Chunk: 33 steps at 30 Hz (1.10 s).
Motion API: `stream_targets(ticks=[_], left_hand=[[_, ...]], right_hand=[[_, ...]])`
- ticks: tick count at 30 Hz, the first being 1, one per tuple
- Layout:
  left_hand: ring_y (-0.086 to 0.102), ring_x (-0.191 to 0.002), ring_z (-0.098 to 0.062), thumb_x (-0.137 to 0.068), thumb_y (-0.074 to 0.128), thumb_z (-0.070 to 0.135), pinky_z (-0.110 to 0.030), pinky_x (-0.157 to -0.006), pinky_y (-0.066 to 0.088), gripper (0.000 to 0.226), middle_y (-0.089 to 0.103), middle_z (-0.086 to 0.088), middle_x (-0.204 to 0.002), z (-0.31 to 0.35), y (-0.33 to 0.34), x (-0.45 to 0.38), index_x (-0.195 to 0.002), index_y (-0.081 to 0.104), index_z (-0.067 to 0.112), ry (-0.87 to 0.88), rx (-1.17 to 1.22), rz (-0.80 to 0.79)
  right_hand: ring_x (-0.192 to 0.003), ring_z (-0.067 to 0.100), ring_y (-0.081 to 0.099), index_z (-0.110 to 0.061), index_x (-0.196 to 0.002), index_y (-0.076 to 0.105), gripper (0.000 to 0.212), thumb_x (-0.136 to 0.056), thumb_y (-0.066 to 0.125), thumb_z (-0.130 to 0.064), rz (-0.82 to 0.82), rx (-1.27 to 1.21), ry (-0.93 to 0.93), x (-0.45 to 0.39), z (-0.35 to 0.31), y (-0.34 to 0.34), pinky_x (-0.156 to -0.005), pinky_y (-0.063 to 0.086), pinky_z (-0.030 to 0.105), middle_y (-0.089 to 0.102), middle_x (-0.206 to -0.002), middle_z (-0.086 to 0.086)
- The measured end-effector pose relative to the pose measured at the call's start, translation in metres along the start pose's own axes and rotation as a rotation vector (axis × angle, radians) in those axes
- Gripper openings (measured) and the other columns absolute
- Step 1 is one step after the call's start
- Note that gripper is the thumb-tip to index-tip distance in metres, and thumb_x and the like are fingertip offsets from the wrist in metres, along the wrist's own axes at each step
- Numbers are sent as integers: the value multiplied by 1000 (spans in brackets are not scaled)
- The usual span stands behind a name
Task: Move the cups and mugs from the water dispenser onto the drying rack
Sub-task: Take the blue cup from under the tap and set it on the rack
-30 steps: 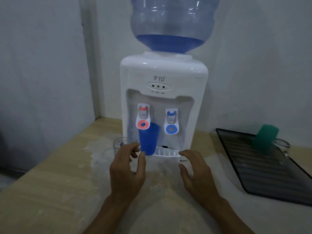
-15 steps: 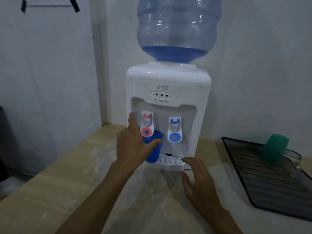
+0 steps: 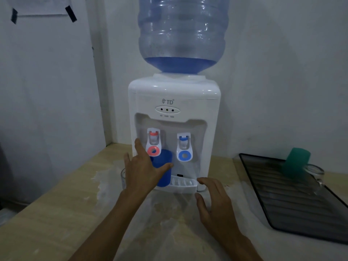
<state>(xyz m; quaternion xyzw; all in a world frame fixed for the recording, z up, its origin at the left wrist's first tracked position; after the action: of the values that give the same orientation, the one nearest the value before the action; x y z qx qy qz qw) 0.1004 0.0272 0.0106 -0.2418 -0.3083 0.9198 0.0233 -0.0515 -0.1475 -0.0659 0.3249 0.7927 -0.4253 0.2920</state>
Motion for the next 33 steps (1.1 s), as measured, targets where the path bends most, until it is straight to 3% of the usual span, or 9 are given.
stream_targets(ticks=[3, 7, 11, 14, 17, 21, 24, 28, 33], left_hand=[[51, -138, -37, -68, 87, 58, -59, -119, 33, 127, 51, -12, -153, -3, 2, 5, -161, 15, 11, 0, 44, 25], [53, -136, -33, -60, 75, 77, -53, -109, 49, 129, 43, -9, -157, -9, 9, 25, -159, 13, 22, 17, 146, 37], [53, -133, -29, -61, 77, 67, -53, -111, 46, 121, 49, 12, -134, -5, 17, 56, -158, 21, 21, 83, 275, 105], [55, -117, -9, -63, 84, 64, -20, -105, 39, 114, 50, 15, -127, 7, 23, 73, -154, 25, 29, 161, 366, 128], [58, -111, 3, -63, 76, 78, -13, -101, 41, 113, 58, 16, -127, 13, 33, 87, -152, 34, 23, 195, 433, 97], [58, -114, 15, -61, 90, 59, 0, -91, 44, 112, 59, 24, -125, 20, 44, 101, -152, 35, 25, 197, 552, 27], [62, -115, 8, -60, 85, 68, -10, -92, 50, 105, 64, 21, -125, 19, 48, 101, -148, 40, 32, 135, 651, -24], [70, -110, -5, -89, 63, 62, -23, -86, 56, 42, 73, 12, -119, 14, 61, 100, -125, 59, 39, -56, 832, -184], [74, -110, -26, -94, 52, 42, -46, -95, 56, 42, 78, -5, -118, 19, 84, 102, -128, 67, 23, -262, 1099, -505]], right_hand=[[-108, 15, 67, -10, -124, 65, 37, -95, 54, -32, -7, 30, 26, 1, 6, 3, -94, 59, 43, 70, -118, 3], [-109, 15, 67, -9, -125, 65, 39, -96, 53, -33, 5, 7, 66, 1, 8, 1, -94, 59, 44, 70, -119, 4], [-110, 9, 63, -18, -128, 58, 37, -92, 65, -22, 19, -17, 59, 3, 10, 0, -95, 58, 42, 69, -121, 3], [-119, 14, 61, -20, -136, 55, 56, -86, 69, -41, -62, -53, 172, 2, 14, 0, -104, 52, 41, 63, -133, 2], [-128, 1, 53, -26, -143, 48, 79, -77, 79, -56, -183, -95, 169, 3, 12, 3, -111, 42, 24, 55, -144, -11], [-126, -13, 48, -33, -144, 42, 85, -73, 82, -60, -189, -143, 148, 4, 0, 6, -104, 33, 4, 53, -141, -24], [-121, -12, 53, -39, -138, 46, 79, -72, 86, -55, -123, -208, 216, 1, -3, 1, -100, 39, 4, 57, -133, -29], [-116, -3, 62, -36, -134, 53, 68, -76, 87, -45, -13, -335, 251, -5, -4, -19, -96, 48, 12, 65, -124, -29], [-116, 12, 68, -28, -136, 57, 62, -81, 86, -31, 5, -455, 340, -11, 3, -34, -100, 56, 37, 70, -126, -12]])
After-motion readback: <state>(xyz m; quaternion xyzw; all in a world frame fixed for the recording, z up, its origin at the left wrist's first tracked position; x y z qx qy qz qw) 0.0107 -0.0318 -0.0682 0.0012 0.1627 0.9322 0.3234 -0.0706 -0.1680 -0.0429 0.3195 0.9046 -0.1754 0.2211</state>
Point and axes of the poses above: each hand's wrist, its own x-axis away from the middle knuckle, its own y-axis out of the palm, z = x × y, the point moved 6 cm from there along -x, towards the middle knuckle
